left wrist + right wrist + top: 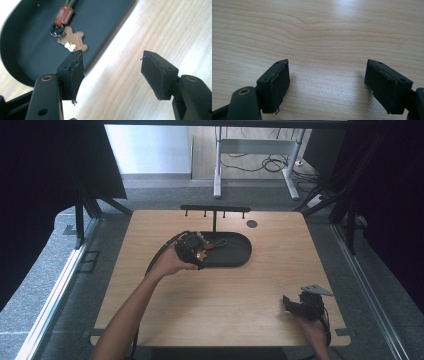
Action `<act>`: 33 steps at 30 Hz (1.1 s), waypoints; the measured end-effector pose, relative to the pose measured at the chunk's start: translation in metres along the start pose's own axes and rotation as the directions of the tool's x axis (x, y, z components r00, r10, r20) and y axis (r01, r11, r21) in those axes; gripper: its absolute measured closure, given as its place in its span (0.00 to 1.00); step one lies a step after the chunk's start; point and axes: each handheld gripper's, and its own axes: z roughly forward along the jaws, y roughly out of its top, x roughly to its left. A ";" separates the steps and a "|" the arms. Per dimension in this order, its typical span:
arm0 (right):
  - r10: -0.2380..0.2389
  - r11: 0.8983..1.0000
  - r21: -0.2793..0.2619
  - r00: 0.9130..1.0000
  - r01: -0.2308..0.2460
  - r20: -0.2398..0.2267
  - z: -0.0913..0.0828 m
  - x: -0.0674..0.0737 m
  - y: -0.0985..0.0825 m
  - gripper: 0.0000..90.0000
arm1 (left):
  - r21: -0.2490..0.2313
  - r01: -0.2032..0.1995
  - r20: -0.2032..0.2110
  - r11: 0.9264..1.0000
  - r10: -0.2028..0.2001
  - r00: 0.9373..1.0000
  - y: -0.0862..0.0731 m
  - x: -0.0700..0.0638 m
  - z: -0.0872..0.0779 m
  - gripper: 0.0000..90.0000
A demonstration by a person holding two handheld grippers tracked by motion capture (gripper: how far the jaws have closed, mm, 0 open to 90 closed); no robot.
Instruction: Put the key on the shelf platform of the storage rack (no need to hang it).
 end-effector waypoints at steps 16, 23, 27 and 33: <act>0.000 1.000 0.001 1.000 0.000 0.000 0.000 0.000 0.000 0.23 | -0.038 0.025 0.033 0.999 -0.024 0.999 -0.062 -0.029 -0.002 0.39; 0.000 1.000 0.004 1.000 0.000 -0.001 0.000 0.000 0.000 0.23 | -0.057 0.026 0.030 0.998 -0.025 0.999 -0.081 -0.042 -0.001 0.40; 0.000 1.000 0.004 1.000 0.000 0.000 0.000 0.000 0.000 0.23 | -0.060 0.027 0.037 0.998 -0.025 0.999 -0.092 -0.047 0.002 0.39; 0.000 1.000 0.001 1.000 0.000 0.003 0.000 0.000 0.000 0.23 | -0.059 0.039 0.042 0.997 -0.037 0.998 -0.104 -0.052 0.007 0.39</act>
